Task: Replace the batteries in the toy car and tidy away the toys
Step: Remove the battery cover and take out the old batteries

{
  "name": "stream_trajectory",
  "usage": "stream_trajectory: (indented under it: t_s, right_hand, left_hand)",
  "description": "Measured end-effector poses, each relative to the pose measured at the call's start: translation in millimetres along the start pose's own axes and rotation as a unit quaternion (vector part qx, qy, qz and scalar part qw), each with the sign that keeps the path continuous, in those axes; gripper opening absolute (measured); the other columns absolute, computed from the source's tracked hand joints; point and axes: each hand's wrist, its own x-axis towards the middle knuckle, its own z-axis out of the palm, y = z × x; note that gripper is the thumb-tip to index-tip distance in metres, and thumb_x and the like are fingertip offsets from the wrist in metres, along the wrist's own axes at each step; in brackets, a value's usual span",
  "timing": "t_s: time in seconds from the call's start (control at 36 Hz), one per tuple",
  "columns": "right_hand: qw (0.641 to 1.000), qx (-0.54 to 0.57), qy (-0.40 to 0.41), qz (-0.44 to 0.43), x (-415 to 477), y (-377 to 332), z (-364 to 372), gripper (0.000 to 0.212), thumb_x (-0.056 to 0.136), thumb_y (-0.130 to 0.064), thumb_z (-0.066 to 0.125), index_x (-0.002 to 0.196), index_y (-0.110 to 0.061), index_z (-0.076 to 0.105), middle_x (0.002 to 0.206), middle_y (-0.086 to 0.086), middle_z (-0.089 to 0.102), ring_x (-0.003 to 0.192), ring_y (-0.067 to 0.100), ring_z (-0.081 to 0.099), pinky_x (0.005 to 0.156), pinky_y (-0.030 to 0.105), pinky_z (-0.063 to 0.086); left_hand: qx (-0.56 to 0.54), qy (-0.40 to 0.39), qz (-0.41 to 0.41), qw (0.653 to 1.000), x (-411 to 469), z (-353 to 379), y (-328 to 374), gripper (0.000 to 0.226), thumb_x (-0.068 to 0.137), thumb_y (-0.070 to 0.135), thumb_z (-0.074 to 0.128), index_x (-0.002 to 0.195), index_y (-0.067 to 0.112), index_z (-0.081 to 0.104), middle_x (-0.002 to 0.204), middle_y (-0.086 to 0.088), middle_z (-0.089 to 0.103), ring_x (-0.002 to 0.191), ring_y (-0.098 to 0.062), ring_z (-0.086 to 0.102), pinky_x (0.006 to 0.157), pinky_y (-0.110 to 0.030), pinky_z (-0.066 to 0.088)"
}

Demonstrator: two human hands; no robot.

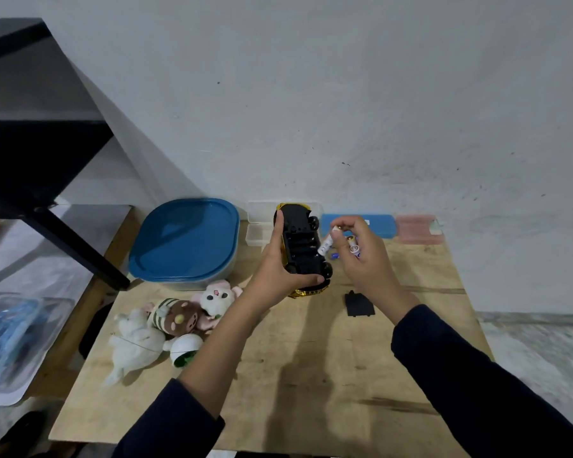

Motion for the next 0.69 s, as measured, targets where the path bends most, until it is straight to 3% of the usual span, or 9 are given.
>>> stream_trajectory:
  t_s: [0.11,0.22,0.39,0.47,0.58,0.69]
  right_hand:
    - [1.0,0.001,0.001,0.01,-9.5,12.3,-0.1,0.012,0.093,-0.025,0.047,0.103,-0.021,0.051,0.089,-0.019,0.054,0.079,-0.006,0.055,0.069,0.007,0.041]
    - [0.999,0.031,-0.008,0.035,-20.9,25.6,4.3,0.005,0.092,-0.019,0.051,0.096,-0.017,0.054,0.072,-0.016,0.054,0.062,-0.003,0.054,0.058,0.009,0.039]
    - [0.995,0.063,-0.028,0.077,-29.5,42.4,10.7,0.005,0.091,-0.021,0.058,0.094,-0.018,0.055,0.068,-0.015,0.055,0.058,0.0,0.05,0.056,0.014,0.039]
    - [0.991,0.078,-0.037,0.104,-35.2,48.7,13.1,0.006,0.091,-0.018,0.059,0.095,-0.017,0.055,0.061,-0.015,0.053,0.054,0.004,0.047,0.049,0.022,0.043]
    - [0.988,0.084,-0.04,0.123,-39.1,57.0,16.6,0.015,0.088,-0.021,0.062,0.087,-0.032,0.052,0.062,-0.009,0.054,0.048,0.008,0.048,0.041,0.024,0.044]
    - [0.984,0.087,-0.035,0.148,-40.4,61.8,16.1,0.019,0.09,-0.015,0.06,0.085,-0.03,0.05,0.054,-0.01,0.053,0.043,0.008,0.052,0.038,0.022,0.044]
  left_hand:
    - [0.072,0.038,-0.057,0.995,-3.4,5.8,-23.2,0.13,0.062,0.022,0.088,0.142,0.053,-0.009,0.142,0.003,0.039,0.125,-0.018,0.046,0.101,-0.033,0.042]
    - [0.179,0.052,-0.098,0.978,-4.7,15.5,-40.5,0.122,0.068,0.027,0.083,0.147,0.043,-0.008,0.134,-0.007,0.042,0.115,-0.025,0.05,0.082,-0.025,0.039]
    - [0.308,0.061,-0.154,0.937,-1.3,25.5,-56.6,0.109,0.077,0.024,0.073,0.147,0.041,-0.008,0.124,-0.012,0.04,0.104,-0.032,0.052,0.071,-0.033,0.045]
    - [0.384,0.054,-0.16,0.908,2.8,29.4,-60.4,0.099,0.081,0.02,0.065,0.149,0.037,-0.006,0.127,-0.012,0.04,0.101,-0.034,0.055,0.068,-0.036,0.046]
    - [0.435,0.027,-0.153,0.887,7.3,37.9,-66.2,0.088,0.084,0.02,0.058,0.15,0.03,0.001,0.13,-0.012,0.041,0.105,-0.035,0.056,0.071,-0.037,0.044]
    - [0.452,0.018,-0.135,0.882,8.1,43.3,-75.5,0.093,0.084,0.04,0.062,0.15,0.027,-0.002,0.133,-0.009,0.037,0.107,-0.031,0.056,0.072,-0.038,0.046]
